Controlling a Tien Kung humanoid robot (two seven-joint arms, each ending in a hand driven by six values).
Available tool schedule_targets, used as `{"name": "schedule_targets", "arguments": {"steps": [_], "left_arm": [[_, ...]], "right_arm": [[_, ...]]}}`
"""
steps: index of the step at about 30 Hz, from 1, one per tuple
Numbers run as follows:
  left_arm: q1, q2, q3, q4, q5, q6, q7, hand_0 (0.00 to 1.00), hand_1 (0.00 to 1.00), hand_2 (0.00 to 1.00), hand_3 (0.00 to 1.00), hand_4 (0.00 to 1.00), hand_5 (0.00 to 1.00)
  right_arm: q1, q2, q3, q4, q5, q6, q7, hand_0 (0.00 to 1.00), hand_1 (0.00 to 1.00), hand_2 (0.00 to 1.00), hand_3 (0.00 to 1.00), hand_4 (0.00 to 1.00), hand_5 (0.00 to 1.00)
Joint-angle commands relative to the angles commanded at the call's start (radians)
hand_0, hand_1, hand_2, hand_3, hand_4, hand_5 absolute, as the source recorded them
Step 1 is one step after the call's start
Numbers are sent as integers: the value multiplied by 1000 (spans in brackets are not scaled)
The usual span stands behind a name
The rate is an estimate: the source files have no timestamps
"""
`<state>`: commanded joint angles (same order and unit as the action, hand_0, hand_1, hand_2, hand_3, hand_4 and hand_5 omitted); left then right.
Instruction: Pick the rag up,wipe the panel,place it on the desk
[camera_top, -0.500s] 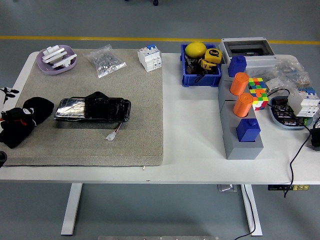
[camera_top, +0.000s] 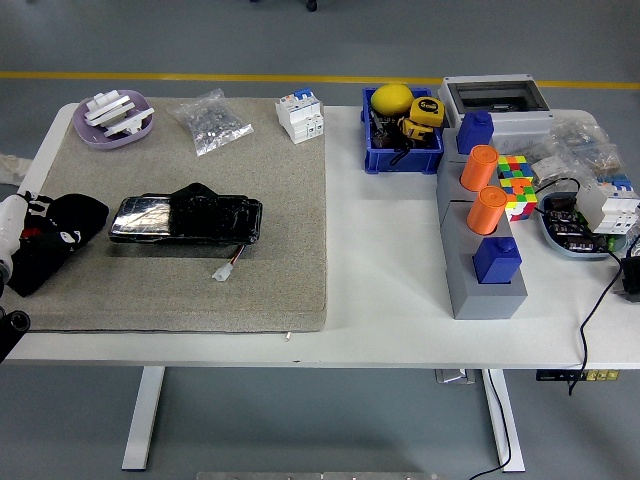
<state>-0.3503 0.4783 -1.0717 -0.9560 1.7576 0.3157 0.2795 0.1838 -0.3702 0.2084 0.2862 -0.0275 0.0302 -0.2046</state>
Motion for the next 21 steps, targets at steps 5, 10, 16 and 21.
{"name": "schedule_targets", "arguments": {"steps": [5, 10, 16, 21], "left_arm": [[1, -5, 7, 10, 1, 14, 0, 710, 766, 789, 759, 964, 388], [-5, -6, 21, 20, 6, 41, 18, 602, 644, 762, 672, 883, 221], [-7, -7, 28, 30, 4, 57, 20, 572, 579, 745, 649, 857, 194], [-8, -9, 31, 39, 0, 63, 21, 563, 526, 709, 630, 835, 174]], "right_arm": [[2, -4, 4, 0, -4, -1, -2, 709, 691, 694, 636, 998, 544], [4, -6, -4, 0, 7, -2, 4, 710, 691, 694, 636, 998, 542], [8, -9, -21, -2, 34, -4, 18, 709, 691, 694, 636, 998, 543], [8, -11, -23, -4, 41, -6, 21, 709, 690, 694, 635, 998, 543]]}}
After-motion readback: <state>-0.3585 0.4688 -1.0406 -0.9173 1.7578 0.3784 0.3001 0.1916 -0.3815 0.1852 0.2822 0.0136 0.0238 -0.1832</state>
